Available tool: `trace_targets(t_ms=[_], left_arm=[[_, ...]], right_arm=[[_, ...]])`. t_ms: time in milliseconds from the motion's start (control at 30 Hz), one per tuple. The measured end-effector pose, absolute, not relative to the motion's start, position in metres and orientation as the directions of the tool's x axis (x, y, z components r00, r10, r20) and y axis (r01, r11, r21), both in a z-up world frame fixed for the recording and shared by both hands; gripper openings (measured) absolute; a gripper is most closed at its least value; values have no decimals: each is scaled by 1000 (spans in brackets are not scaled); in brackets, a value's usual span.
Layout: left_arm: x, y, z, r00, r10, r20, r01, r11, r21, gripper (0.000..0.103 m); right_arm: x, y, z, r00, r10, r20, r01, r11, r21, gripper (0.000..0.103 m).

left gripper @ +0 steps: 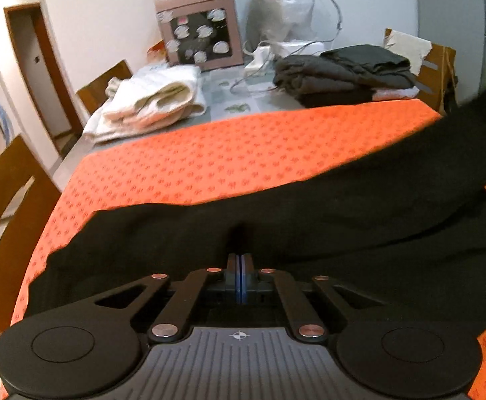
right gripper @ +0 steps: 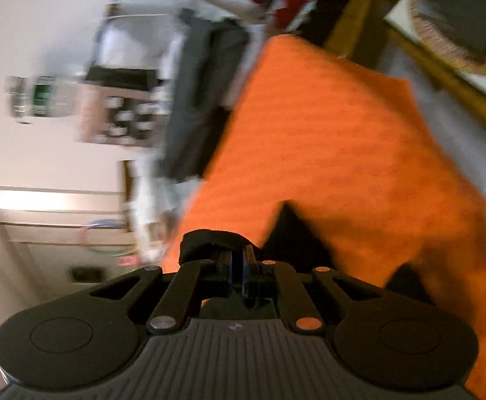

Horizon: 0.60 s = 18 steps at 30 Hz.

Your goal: Fold clothes

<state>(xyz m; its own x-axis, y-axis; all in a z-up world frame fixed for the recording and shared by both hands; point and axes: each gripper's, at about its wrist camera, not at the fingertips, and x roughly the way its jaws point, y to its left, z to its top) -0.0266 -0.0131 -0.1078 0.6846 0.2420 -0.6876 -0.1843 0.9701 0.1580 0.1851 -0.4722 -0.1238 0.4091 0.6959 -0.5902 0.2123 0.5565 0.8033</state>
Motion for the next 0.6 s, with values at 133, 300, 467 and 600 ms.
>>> trace_targets(t_ms=[133,300,467,600], left_arm=[[-42,-2,-104,665,262,-699,-246,961,126,8],[-58,21,-93,649,285,-705,-305,947,102,17],[-64,54,-77,657,279,-701,-331,941,64,31],[-64,88,-66,672,241,-700,-310,950,29,35]], right_arm=[[188,-459,-132,423,542,-726,140,753,643,17],[174,-450,-112,493,414,-765,23,873,487,31],[152,-430,-88,484,475,-735,-111,867,487,31],[129,-392,-75,433,582,-688,-200,806,557,31]])
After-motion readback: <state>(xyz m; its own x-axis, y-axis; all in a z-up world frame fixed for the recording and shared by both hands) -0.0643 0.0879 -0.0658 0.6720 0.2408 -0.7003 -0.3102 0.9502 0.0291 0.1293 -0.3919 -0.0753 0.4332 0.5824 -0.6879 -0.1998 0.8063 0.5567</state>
